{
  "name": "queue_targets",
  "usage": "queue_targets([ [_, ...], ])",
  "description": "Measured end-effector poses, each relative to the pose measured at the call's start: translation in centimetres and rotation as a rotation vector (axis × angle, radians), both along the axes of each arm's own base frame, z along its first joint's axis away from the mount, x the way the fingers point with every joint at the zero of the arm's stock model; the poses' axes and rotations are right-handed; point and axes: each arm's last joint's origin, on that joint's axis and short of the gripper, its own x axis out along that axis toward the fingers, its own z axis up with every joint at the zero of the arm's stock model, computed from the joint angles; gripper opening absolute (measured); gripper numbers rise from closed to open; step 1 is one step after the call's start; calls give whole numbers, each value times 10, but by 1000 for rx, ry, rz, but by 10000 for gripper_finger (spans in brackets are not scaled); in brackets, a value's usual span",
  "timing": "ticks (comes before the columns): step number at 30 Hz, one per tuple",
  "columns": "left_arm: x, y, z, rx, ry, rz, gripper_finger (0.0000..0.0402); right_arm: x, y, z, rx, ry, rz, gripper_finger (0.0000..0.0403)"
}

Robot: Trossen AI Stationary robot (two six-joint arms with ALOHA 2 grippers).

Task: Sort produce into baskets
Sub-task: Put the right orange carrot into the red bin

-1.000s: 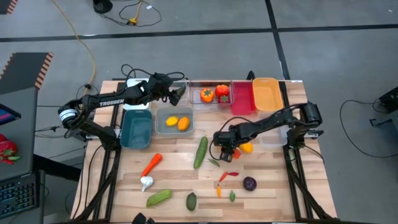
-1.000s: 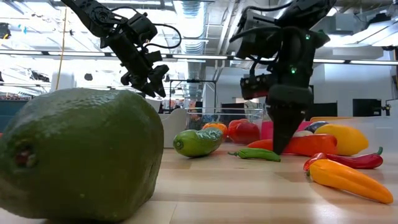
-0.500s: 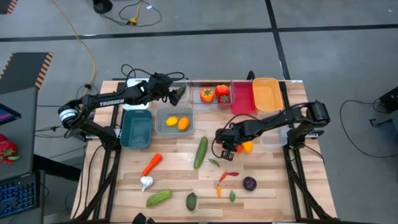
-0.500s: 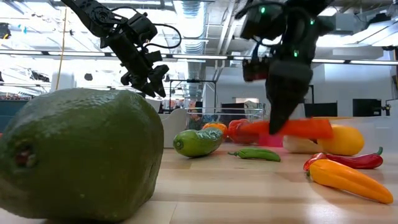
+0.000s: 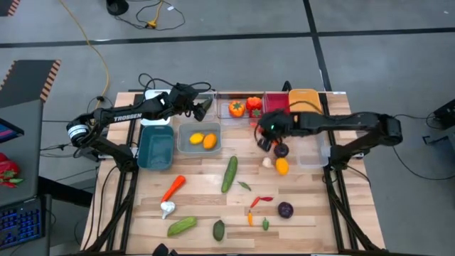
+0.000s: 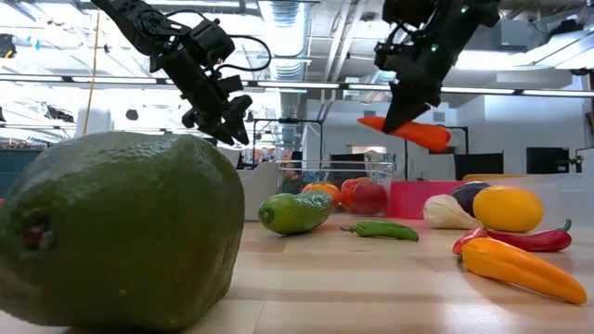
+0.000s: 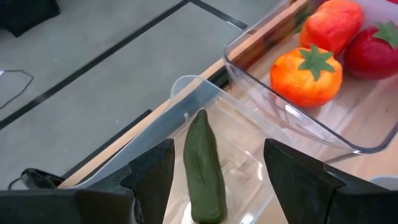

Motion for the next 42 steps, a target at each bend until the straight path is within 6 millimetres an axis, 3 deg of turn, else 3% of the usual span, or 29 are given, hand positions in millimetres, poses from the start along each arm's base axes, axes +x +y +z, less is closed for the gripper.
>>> queue_targets([
  [9, 5, -4, 3, 59, 25, -79, 236, -21, -58, -1, -34, 24, -232, 113],
  [17, 3, -20, 24, 148, -6, -156, 236, -31, -92, -15, -13, 73, -357, 114],
  [23, -5, -47, 52, 181, -87, -242, 236, -33, -103, -25, 28, 96, -379, 114],
  [29, -22, -87, 71, 176, -86, -324, 236, -34, -108, -28, 67, 85, -371, 114],
  [35, -37, -123, 74, 116, -55, -348, 236, -36, -110, -27, 70, 84, -380, 114],
  [42, -42, -159, 66, -28, -3, -495, 236, -36, -110, -27, 69, 84, -381, 130],
])
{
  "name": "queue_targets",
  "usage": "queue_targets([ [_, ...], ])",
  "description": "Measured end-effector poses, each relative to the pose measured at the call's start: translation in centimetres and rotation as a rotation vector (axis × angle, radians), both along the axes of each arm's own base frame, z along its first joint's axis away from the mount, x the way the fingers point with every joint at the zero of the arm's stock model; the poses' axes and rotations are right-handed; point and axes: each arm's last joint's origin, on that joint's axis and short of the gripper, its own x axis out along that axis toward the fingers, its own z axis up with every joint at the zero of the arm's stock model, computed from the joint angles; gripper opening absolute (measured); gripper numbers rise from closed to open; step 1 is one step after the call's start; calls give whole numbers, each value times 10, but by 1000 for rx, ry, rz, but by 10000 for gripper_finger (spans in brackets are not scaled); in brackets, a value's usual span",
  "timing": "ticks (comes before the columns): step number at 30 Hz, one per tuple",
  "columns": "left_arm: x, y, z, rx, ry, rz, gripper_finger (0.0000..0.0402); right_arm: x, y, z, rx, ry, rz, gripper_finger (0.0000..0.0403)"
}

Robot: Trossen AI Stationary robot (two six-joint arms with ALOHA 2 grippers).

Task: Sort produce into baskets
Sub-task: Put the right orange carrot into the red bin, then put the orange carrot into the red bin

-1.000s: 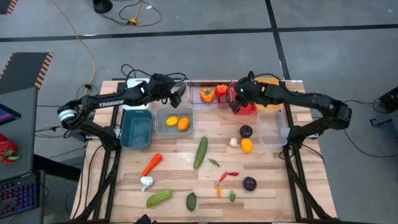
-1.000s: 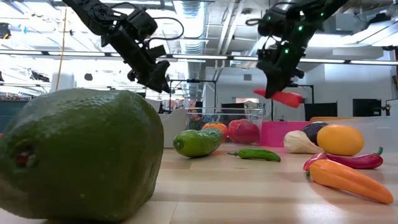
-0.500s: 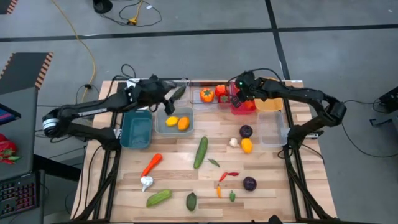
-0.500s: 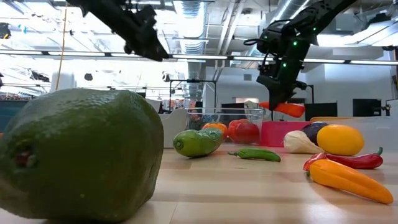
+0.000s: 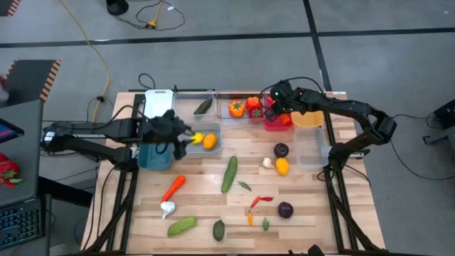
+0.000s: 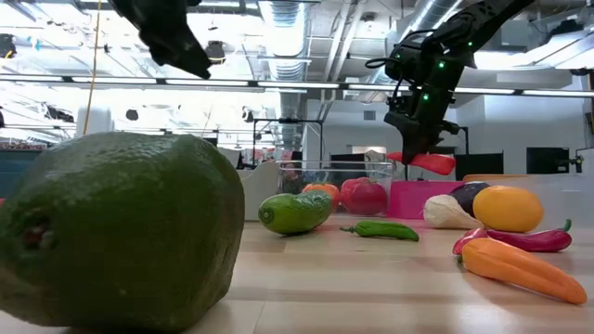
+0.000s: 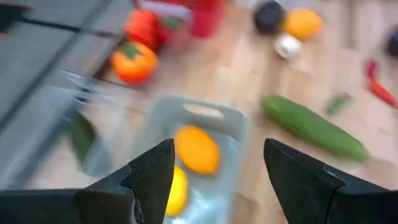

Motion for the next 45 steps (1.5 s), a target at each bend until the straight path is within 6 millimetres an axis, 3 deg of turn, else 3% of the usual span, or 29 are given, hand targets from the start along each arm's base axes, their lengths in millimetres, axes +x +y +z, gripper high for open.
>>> queue_targets([
  [10, -3, -48, -21, -273, 162, -58, 235, 0, 0, 0, 0, 0, -1, 222],
  [19, 9, -84, -53, -378, 321, 79, 235, 0, 1, 0, 3, 2, 1, 234],
  [33, 34, -101, -113, -361, 603, 171, 235, 0, 1, 0, 5, 6, 3, 234],
  [45, 41, -106, -146, -343, 767, 163, 235, 0, 1, 0, 5, 6, 3, 234],
])
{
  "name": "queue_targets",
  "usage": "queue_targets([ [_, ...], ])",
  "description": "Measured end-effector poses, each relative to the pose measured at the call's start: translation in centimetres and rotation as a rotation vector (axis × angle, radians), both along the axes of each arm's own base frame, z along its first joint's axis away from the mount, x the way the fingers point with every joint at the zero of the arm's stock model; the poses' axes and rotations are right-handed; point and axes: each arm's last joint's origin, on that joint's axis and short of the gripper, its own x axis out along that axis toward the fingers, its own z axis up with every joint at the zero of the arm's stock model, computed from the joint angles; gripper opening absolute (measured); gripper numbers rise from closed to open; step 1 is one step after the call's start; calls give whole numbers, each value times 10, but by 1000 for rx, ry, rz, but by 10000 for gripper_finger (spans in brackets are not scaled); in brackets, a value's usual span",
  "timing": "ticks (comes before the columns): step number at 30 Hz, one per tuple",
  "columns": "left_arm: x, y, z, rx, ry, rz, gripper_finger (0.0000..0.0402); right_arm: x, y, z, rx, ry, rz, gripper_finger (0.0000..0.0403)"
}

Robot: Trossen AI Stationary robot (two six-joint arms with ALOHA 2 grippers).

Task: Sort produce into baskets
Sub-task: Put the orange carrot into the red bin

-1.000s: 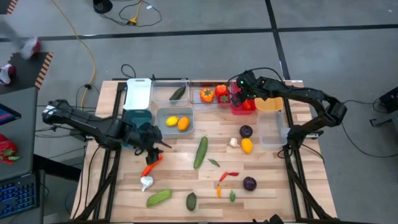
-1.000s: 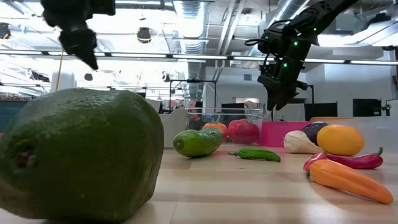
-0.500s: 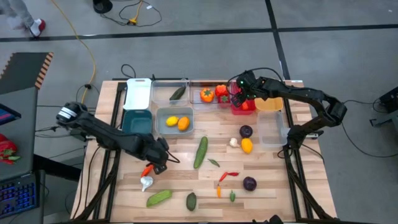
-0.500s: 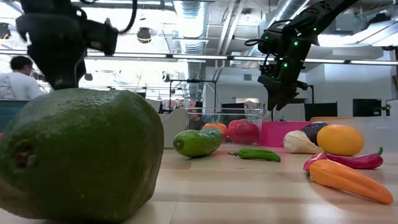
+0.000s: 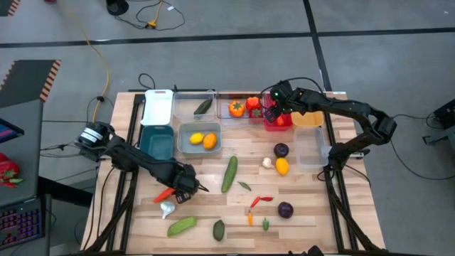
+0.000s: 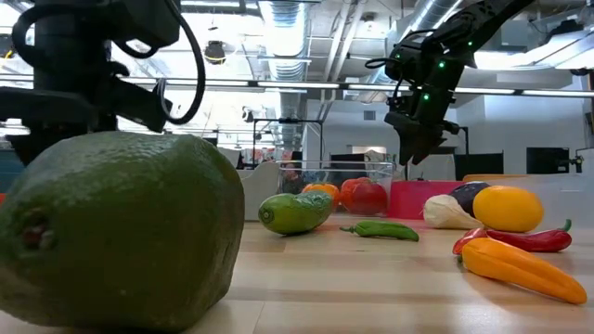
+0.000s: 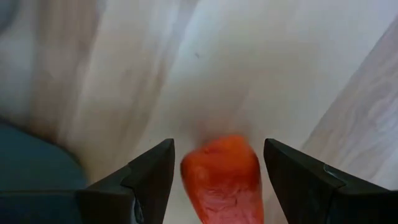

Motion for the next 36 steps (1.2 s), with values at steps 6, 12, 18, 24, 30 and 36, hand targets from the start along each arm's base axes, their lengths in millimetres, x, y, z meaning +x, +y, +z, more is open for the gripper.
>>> queue_targets([
  [6, -1, -1, 0, -15, 14, -7, 235, 0, 0, 0, 0, 0, 0, 234],
  [12, -1, -1, 0, -14, 15, -6, 195, -1, 0, 1, -4, 2, 8, 234],
  [18, -1, -1, 0, -24, 18, 2, 145, -8, 11, 23, -62, -54, 44, 234],
  [24, 4, -3, 6, -31, -8, -5, 155, -19, 35, 57, -148, -163, 110, 234],
  [30, 31, 1, 35, 8, -142, -87, 158, -29, 68, 85, -204, -286, 216, 234],
  [36, 67, 22, 82, 191, -360, -120, 157, -34, 99, 100, -160, -412, 397, 234],
])
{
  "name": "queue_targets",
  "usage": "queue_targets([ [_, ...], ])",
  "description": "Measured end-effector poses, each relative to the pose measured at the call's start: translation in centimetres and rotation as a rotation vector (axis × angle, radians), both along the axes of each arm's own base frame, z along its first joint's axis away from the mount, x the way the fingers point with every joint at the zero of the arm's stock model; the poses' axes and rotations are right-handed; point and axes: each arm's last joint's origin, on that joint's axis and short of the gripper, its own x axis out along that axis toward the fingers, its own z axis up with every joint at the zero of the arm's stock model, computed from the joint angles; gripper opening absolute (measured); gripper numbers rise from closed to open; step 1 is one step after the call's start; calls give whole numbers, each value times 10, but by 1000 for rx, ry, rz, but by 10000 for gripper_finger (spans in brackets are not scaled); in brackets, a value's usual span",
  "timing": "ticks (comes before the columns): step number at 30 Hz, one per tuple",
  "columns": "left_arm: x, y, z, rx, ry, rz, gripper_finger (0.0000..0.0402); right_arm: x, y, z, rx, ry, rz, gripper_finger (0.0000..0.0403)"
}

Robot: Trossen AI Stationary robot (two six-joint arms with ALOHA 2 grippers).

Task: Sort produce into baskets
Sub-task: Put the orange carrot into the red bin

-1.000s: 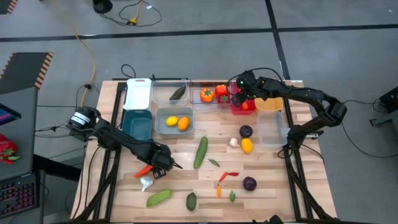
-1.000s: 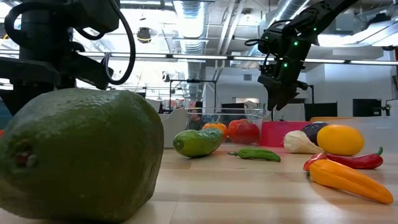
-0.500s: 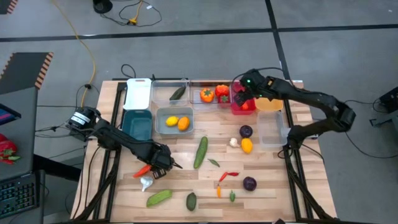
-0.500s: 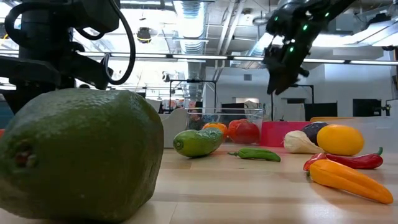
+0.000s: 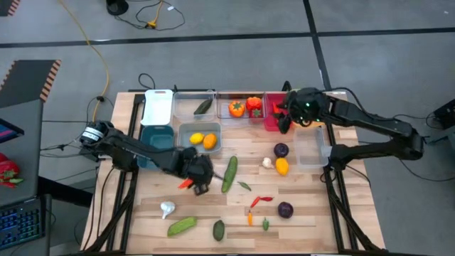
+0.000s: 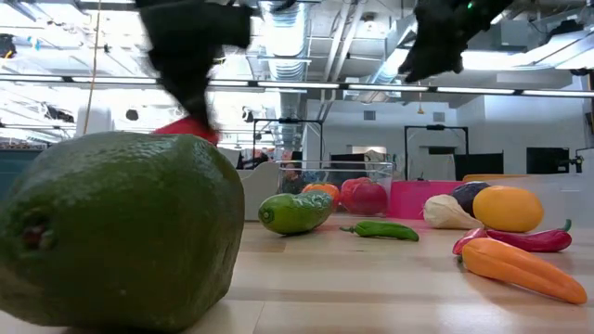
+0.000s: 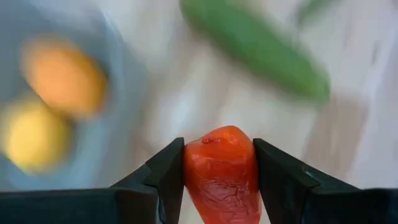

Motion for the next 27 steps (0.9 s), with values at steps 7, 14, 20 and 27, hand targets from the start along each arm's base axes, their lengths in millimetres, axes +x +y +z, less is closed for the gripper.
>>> queue_targets([
  [7, 38, 22, 65, 181, -332, -39, 157, 6, 30, 3, 14, -22, 251, 234],
  [14, 60, 34, 110, 267, -637, -103, 156, 20, 56, 8, -53, -90, 421, 234],
  [20, 66, 36, 128, 337, -802, -132, 156, 32, 71, 15, -80, -198, 491, 234],
  [27, 69, 35, 144, 377, -952, -152, 156, 42, 76, 15, -89, -242, 511, 234],
])
